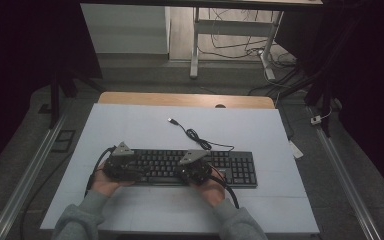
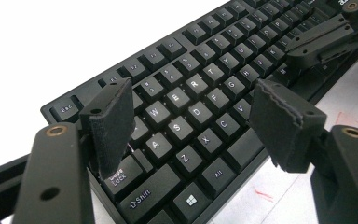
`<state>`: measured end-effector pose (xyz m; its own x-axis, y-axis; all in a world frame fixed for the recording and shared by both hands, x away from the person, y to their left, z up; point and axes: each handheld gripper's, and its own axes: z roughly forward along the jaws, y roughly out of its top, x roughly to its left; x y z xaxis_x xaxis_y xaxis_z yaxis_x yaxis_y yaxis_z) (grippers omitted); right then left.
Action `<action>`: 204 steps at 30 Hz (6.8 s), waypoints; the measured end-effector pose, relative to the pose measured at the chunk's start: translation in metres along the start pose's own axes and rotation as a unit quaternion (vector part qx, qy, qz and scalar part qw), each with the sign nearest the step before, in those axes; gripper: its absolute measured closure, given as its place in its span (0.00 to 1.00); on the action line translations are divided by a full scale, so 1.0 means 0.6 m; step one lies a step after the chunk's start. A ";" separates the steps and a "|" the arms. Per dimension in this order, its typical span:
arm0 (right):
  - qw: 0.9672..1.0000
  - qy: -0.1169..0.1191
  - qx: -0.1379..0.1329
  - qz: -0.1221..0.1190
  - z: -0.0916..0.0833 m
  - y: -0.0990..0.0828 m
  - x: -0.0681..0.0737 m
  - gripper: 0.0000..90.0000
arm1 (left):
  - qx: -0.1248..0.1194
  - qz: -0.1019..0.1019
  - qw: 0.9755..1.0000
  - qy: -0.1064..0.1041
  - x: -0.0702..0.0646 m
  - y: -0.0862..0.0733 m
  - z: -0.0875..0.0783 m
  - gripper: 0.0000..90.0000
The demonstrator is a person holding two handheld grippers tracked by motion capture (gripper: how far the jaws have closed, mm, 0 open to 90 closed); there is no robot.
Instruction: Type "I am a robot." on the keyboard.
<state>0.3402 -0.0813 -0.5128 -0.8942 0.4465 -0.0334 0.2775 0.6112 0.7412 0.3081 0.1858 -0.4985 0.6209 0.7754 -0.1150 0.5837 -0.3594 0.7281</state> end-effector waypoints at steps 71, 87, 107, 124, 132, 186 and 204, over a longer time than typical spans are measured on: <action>0.994 -0.065 -0.055 0.066 -0.146 -0.106 -0.066 0.62 | -0.016 -0.008 1.000 -0.009 0.006 0.000 -0.005 0.37; 0.994 -0.065 -0.054 0.066 -0.145 -0.104 -0.065 0.62 | -0.016 0.029 0.999 -0.042 -0.016 0.004 -0.003 0.82; 0.995 -0.067 -0.046 0.061 -0.140 -0.104 -0.064 0.62 | 0.045 0.089 0.992 -0.077 -0.066 0.001 0.050 0.99; 0.995 -0.067 -0.045 0.062 -0.139 -0.105 -0.066 0.62 | 0.055 0.092 0.992 -0.066 -0.071 -0.001 0.063 0.99; 0.995 -0.069 -0.045 0.061 -0.139 -0.105 -0.065 0.62 | 0.056 0.097 0.992 -0.058 -0.072 -0.003 0.065 0.99; 0.995 -0.067 -0.041 0.059 -0.138 -0.105 -0.066 0.61 | -0.002 -0.001 1.000 0.000 0.003 0.001 -0.001 0.53; 0.995 -0.068 -0.041 0.060 -0.136 -0.105 -0.065 0.61 | 0.032 0.003 0.999 0.015 0.018 -0.012 0.014 0.98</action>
<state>0.3290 -0.1906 -0.5034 -0.7988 0.6010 -0.0267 0.3460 0.4953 0.7968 0.3147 0.1924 -0.5105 0.6096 0.7876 -0.0892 0.6124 -0.3965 0.6839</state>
